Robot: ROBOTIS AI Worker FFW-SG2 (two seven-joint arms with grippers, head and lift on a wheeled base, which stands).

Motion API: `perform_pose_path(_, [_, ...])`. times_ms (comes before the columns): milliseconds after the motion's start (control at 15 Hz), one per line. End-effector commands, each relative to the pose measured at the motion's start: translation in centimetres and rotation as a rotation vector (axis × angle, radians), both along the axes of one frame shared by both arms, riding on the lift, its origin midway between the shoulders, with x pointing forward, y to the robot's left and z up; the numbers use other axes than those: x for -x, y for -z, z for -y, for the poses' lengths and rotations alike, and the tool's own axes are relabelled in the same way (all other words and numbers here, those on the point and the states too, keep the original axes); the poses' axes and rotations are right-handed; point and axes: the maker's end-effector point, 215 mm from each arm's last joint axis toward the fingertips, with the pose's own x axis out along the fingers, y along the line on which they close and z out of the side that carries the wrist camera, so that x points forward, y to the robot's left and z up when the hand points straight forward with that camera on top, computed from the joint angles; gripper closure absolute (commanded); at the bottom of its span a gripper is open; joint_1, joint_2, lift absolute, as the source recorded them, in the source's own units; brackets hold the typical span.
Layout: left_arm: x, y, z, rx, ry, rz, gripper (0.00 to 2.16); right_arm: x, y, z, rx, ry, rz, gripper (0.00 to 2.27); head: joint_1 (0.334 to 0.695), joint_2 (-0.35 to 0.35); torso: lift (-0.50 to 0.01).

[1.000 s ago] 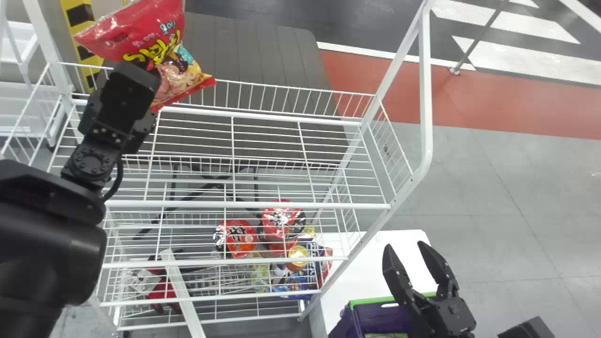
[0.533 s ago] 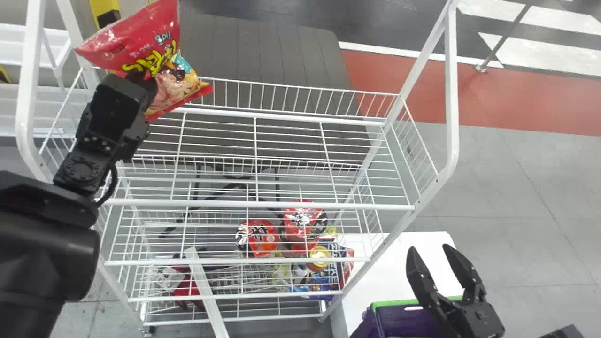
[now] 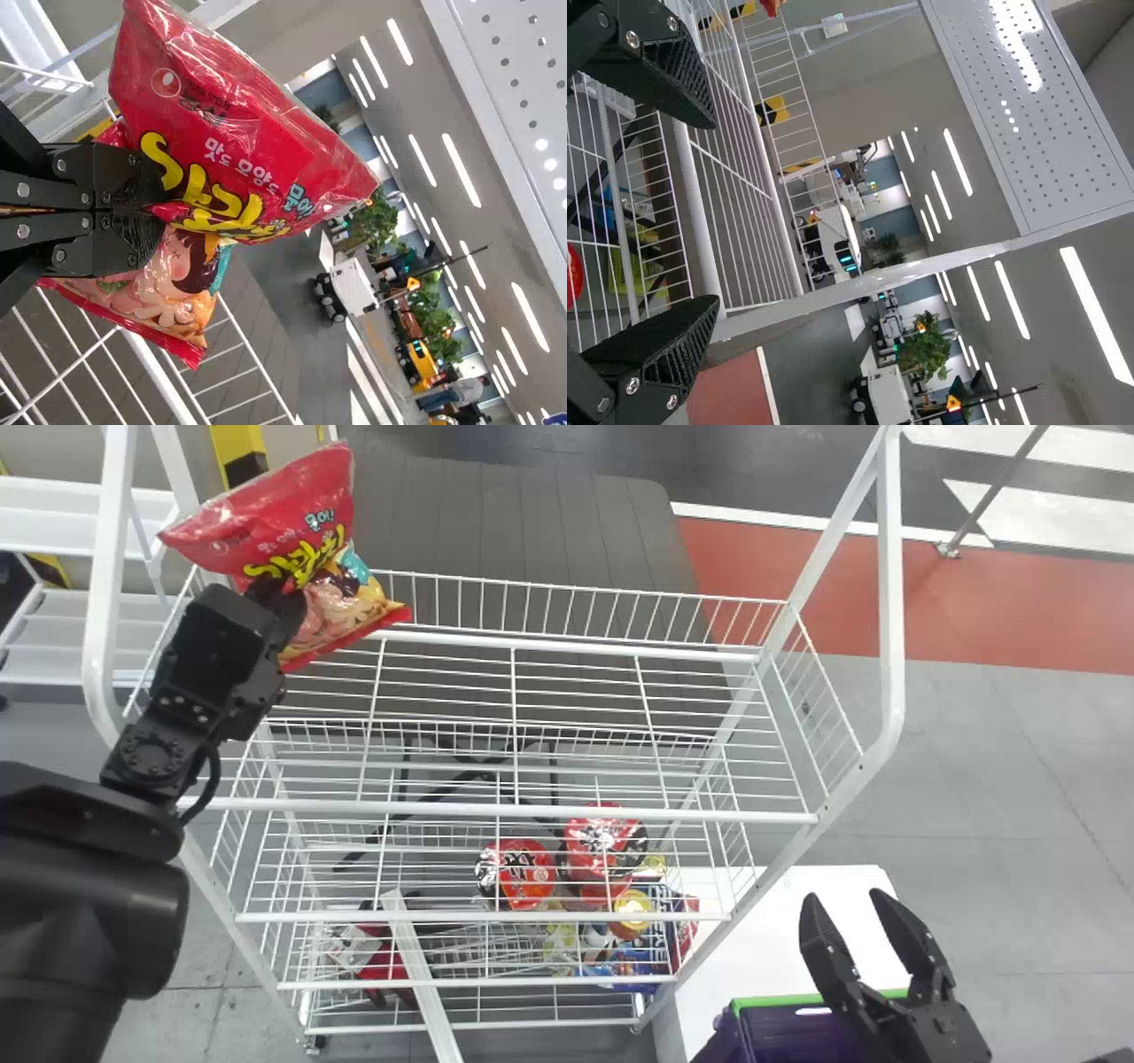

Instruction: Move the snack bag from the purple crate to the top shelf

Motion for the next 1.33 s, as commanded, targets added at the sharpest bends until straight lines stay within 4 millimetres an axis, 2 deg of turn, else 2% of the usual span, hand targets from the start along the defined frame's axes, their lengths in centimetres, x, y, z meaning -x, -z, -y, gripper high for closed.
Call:
perform_pose_path(0, [0.1, 0.1, 0.4, 0.010, 0.001, -0.003, 0.66, 0.1, 0.0, 0.2, -0.003, 0.005, 0.000, 0.13, 0.695, -0.175, 0.001])
perform_pose_path(67, [0.2, 0.5, 0.5, 0.006, -0.003, -0.015, 0.17, 0.1, 0.1, 0.3, -0.002, 0.005, -0.001, 0.13, 0.695, -0.176, 0.001])
perform_pose_path(133, [0.4, 1.0, 0.6, 0.000, -0.007, -0.031, 0.04, 0.1, 0.1, 0.2, -0.002, 0.004, -0.002, 0.13, 0.695, -0.180, 0.001])
perform_pose_path(267, [0.9, 1.5, 0.9, -0.001, -0.009, -0.038, 0.01, 0.1, 0.3, 0.3, -0.006, 0.005, -0.004, 0.13, 0.695, -0.184, 0.001])
perform_pose_path(400, [1.3, 1.2, 1.0, -0.003, -0.023, -0.039, 0.03, 0.2, 0.4, 0.4, -0.004, 0.005, -0.005, 0.13, 0.695, -0.189, 0.001])
perform_pose_path(467, [1.4, 0.3, 1.0, 0.000, -0.026, -0.027, 0.06, 0.1, 0.3, 0.3, -0.005, 0.004, -0.004, 0.13, 0.695, -0.191, 0.001])
perform_pose_path(867, [3.9, -0.7, 1.9, 0.026, -0.054, -0.065, 0.08, 0.2, 0.3, 0.3, -0.005, 0.002, -0.003, 0.13, 0.695, -0.204, 0.001])
perform_pose_path(1133, [6.0, 1.8, 3.2, 0.044, -0.081, -0.243, 0.10, 0.1, 0.3, 0.2, -0.006, -0.001, -0.005, 0.13, 0.695, -0.218, 0.001])
perform_pose_path(1267, [6.4, 2.1, 4.3, 0.062, -0.090, -0.294, 0.12, 0.1, 0.3, 0.1, -0.005, -0.003, -0.005, 0.13, 0.695, -0.230, 0.001])
